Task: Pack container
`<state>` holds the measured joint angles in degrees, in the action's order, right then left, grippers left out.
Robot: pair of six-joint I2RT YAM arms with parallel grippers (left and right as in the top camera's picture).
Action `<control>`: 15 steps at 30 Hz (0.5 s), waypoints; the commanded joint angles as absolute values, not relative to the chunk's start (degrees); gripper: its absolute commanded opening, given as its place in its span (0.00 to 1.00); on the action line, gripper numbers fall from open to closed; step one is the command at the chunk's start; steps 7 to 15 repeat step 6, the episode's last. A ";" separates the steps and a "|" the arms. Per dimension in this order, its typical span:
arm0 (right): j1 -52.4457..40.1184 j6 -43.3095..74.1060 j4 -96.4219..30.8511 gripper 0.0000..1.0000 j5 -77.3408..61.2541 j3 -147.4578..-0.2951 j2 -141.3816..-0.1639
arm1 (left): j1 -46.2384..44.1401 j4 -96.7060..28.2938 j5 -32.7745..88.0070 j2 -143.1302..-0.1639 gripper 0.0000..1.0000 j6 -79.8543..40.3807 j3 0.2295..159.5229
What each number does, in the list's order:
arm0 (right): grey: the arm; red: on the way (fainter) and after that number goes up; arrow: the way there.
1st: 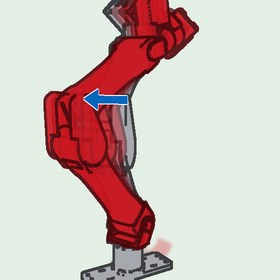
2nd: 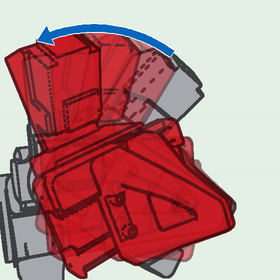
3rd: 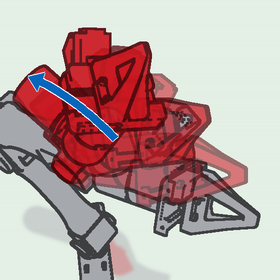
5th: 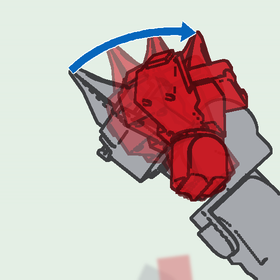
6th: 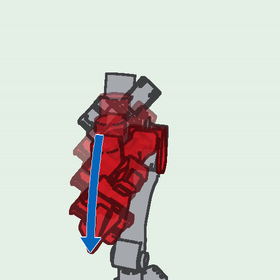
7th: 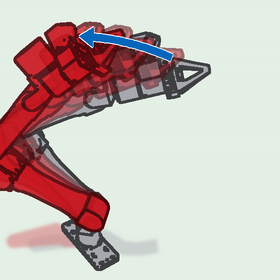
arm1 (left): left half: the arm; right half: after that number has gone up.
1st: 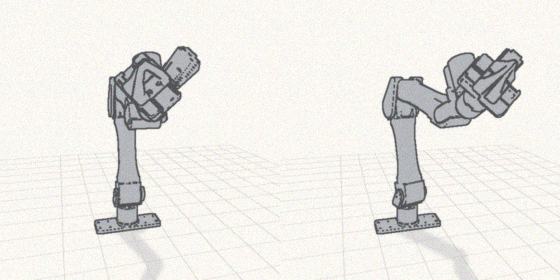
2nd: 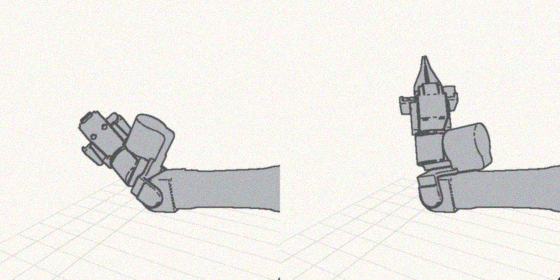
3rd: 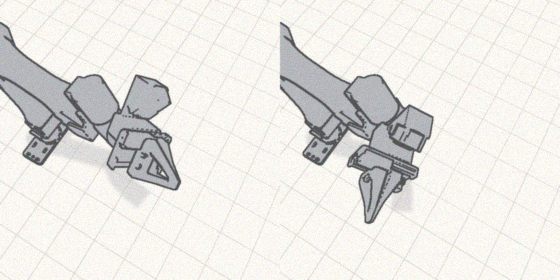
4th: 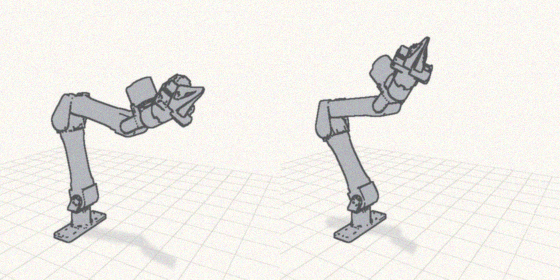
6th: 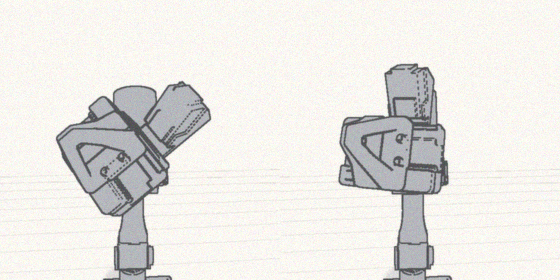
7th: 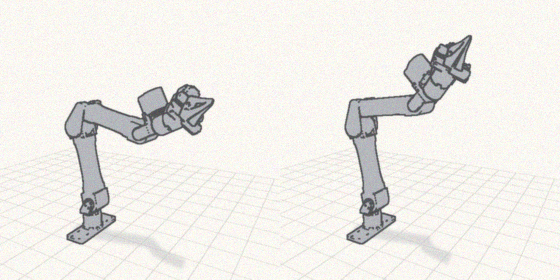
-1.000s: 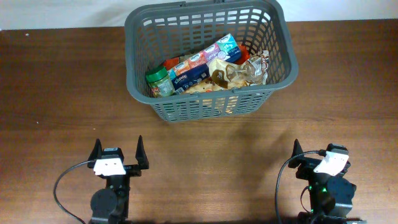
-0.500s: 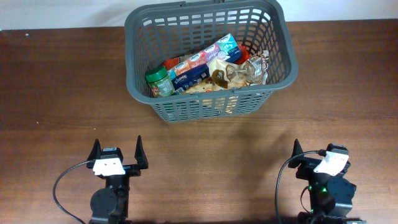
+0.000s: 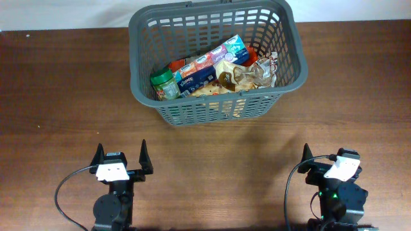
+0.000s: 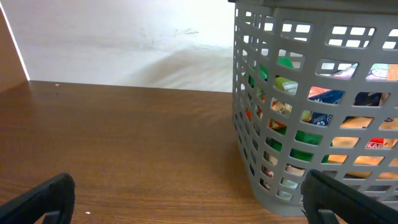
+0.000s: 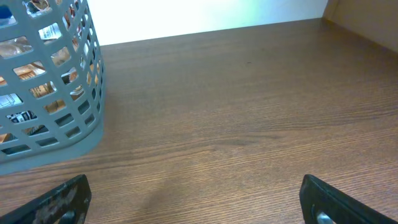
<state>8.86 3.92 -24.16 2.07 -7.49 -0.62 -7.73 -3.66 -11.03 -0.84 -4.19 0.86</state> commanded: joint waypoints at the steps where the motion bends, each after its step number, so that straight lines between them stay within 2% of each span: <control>1: 9.02 4.10 -24.18 0.99 1.96 -7.07 -0.19 | -7.44 -3.68 -11.42 -0.45 0.99 -4.49 0.51; 15: 9.02 4.10 -24.18 0.99 1.98 -7.07 -0.19 | -7.44 -3.68 -11.42 -0.45 0.99 -4.49 0.51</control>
